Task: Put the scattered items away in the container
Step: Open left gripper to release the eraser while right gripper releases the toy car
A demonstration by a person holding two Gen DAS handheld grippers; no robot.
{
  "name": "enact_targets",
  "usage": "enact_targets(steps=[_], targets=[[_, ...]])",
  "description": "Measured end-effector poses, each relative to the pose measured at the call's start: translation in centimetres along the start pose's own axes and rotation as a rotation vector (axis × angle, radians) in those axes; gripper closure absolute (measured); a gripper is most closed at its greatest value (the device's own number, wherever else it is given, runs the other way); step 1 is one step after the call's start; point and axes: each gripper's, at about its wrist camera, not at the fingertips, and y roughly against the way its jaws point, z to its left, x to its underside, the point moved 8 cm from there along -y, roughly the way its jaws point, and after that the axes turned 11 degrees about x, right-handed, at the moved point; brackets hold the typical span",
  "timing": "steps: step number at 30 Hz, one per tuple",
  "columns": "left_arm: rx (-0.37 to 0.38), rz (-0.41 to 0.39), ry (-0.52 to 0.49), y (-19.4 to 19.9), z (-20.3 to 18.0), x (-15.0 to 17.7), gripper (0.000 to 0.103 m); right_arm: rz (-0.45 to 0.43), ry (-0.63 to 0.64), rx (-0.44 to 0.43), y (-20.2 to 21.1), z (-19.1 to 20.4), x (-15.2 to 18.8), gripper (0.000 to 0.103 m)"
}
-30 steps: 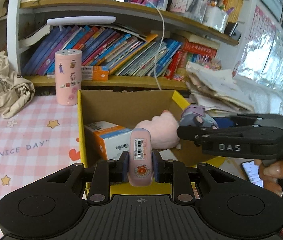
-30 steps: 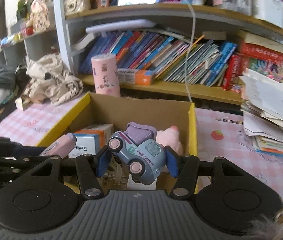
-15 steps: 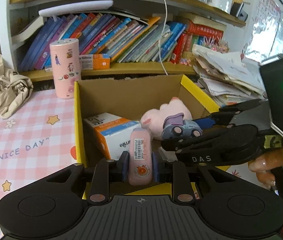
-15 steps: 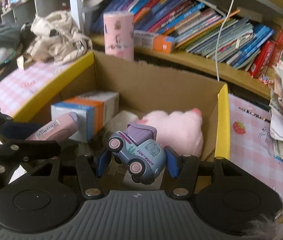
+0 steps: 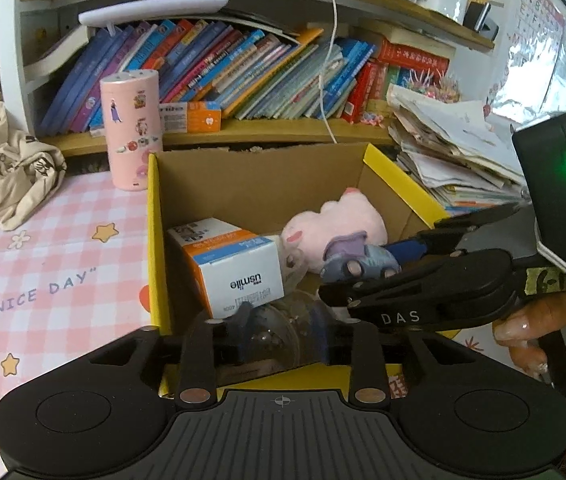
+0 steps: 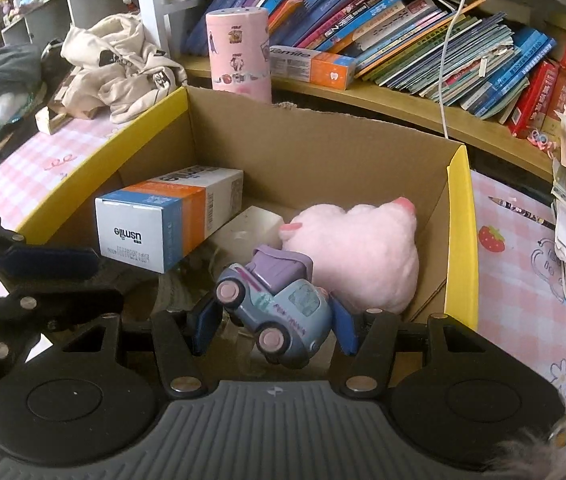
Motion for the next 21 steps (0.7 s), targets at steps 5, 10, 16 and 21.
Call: enact_targets(steps=[5,10,16,21], targets=[[-0.017,-0.073,0.021,1.5,0.1,-0.4,0.04,-0.013,-0.04,-0.013,0.6,-0.1,0.0,0.044],[-0.038,-0.132,0.044,3.0,0.5,-0.6,0.036,-0.047,-0.081,-0.011,1.7,-0.3,-0.2,0.043],[-0.065,-0.168,0.058,4.6,0.8,-0.2,0.033,-0.101,-0.143,0.023,3.8,-0.9,-0.2,0.041],[-0.075,-0.183,0.055,6.0,1.1,0.5,0.031,-0.148,-0.208,0.072,5.7,-1.2,0.4,0.041]])
